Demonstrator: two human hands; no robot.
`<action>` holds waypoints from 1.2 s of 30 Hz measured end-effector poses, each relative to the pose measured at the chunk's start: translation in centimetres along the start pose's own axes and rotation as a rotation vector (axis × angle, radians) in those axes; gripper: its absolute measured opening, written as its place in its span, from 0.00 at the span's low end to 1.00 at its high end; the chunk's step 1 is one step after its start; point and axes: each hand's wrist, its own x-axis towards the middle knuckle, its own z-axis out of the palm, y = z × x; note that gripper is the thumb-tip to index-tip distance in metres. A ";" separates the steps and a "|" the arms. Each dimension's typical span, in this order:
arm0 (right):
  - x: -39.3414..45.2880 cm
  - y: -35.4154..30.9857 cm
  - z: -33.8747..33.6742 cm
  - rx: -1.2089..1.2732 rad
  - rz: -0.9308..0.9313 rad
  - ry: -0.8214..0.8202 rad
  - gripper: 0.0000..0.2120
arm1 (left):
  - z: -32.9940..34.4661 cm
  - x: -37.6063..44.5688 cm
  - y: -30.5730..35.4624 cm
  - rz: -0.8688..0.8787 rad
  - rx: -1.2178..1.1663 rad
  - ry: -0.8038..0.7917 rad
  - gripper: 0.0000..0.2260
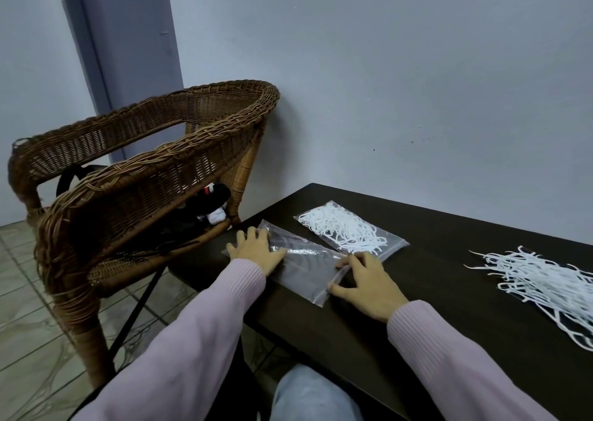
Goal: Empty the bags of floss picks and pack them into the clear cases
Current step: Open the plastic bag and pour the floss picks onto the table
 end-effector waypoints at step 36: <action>-20.7 22.6 -16.1 -0.203 0.734 0.523 0.22 | 7.9 -16.8 38.3 1.115 -0.081 -0.084 0.25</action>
